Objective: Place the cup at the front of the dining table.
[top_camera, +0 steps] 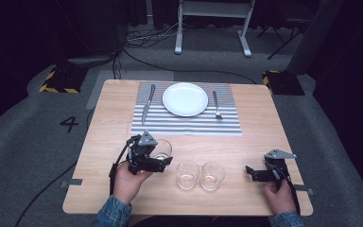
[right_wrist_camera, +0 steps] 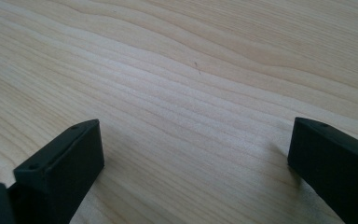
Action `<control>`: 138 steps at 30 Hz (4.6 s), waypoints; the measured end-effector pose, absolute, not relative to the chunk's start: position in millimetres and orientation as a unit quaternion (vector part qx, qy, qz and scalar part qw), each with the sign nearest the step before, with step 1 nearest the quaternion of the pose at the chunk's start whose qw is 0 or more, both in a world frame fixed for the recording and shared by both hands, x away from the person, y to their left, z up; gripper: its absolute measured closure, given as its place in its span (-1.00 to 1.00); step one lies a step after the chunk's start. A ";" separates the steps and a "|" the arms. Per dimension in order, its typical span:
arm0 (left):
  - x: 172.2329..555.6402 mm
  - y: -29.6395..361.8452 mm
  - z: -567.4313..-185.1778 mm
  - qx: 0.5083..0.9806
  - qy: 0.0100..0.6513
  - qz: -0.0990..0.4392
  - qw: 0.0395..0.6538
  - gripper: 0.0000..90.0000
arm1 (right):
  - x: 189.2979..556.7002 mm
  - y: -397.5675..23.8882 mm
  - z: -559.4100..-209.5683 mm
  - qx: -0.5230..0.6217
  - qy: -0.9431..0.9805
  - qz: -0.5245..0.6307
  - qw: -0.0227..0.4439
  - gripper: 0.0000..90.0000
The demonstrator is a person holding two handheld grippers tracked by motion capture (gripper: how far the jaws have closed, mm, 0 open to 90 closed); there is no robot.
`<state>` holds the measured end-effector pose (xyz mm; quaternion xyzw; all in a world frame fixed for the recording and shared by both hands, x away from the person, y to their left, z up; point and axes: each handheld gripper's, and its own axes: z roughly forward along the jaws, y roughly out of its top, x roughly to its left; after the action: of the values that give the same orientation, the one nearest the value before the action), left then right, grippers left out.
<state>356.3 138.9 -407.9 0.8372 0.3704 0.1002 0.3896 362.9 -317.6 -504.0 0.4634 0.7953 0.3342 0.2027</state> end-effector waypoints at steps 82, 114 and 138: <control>561.5 139.1 -446.6 0.765 0.521 0.163 0.342 -0.58 | 362.7 -317.2 -504.1 0.465 0.794 0.334 0.204 -0.92; 553.7 138.3 -449.4 0.771 0.522 0.171 0.322 -0.60 | 362.2 -316.1 -504.3 0.469 0.791 0.334 0.206 -0.92; 507.5 146.3 -403.8 0.761 0.501 0.192 0.364 -0.62 | 362.2 -316.2 -504.3 0.469 0.791 0.333 0.206 -0.92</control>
<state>507.5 146.3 -403.8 0.7615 0.5010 0.1921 0.3637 362.2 -316.2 -504.3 0.4694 0.7913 0.3334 0.2056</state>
